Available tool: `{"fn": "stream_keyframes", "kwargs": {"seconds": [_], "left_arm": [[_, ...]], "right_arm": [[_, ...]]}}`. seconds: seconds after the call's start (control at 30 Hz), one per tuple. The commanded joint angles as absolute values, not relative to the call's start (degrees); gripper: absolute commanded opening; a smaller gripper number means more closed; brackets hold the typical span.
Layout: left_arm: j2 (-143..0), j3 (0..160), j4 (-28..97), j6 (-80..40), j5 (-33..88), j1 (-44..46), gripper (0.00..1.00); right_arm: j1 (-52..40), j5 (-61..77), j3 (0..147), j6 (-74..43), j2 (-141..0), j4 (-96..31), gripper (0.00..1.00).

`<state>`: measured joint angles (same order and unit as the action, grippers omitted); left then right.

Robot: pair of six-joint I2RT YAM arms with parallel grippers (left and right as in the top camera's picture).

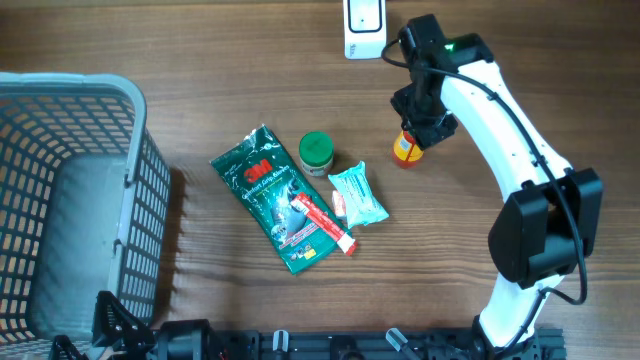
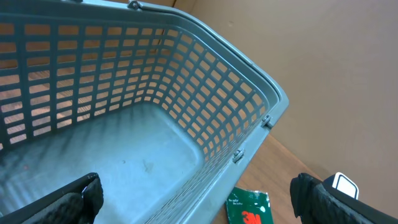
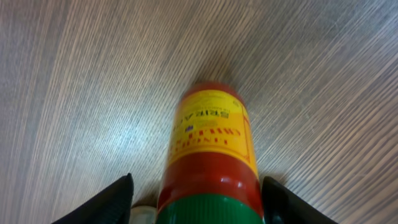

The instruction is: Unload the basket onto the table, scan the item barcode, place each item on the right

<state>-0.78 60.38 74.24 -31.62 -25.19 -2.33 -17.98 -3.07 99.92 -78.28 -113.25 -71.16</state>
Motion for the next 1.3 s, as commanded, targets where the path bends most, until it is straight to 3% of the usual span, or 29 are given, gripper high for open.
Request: {"fn": "stream_keyframes", "kwargs": {"seconds": [0.0, 0.07, 0.1, 0.33, 0.4, 0.5, 0.6, 0.8, 1.27], "left_arm": [[-0.3, 59.5, 75.8, -32.0, -24.7, -2.5, 1.0], [-0.3, 59.5, 75.8, -32.0, -24.7, -2.5, 1.0], [-0.3, 59.5, 75.8, -32.0, -24.7, -2.5, 1.0], [-0.3, 59.5, 75.8, -32.0, -24.7, -2.5, 1.0], [-0.3, 59.5, 75.8, -32.0, -24.7, -2.5, 1.0], [-0.3, 59.5, 75.8, -32.0, -24.7, -2.5, 1.0], [-0.3, 59.5, 75.8, -32.0, -24.7, -2.5, 1.0], [-0.3, 59.5, 75.8, -32.0, -24.7, -2.5, 1.0], [-0.3, 59.5, 75.8, -32.0, -24.7, -2.5, 1.0]], "right_arm": [[-18.4, -4.2, 100.7, -79.5, -112.2, -72.2, 0.82], [-18.0, -2.9, 102.2, -79.0, -109.6, -73.6, 0.98], [-17.6, -1.9, 103.0, -77.1, -107.6, -73.8, 1.0], [-15.7, -0.6, 103.8, -63.2, -94.7, -74.0, 1.0], [-15.7, -2.3, 103.8, -52.3, -92.2, -74.3, 1.0], [-15.7, -7.2, 103.8, -45.2, -91.2, -75.0, 1.0], [-14.7, -7.3, 103.5, -48.7, -91.5, -77.2, 1.0], [-9.0, -5.2, 100.7, -76.1, -91.7, -87.2, 1.0], [7.3, 20.2, 81.1, -59.9, -91.7, -69.9, 1.0]]}}
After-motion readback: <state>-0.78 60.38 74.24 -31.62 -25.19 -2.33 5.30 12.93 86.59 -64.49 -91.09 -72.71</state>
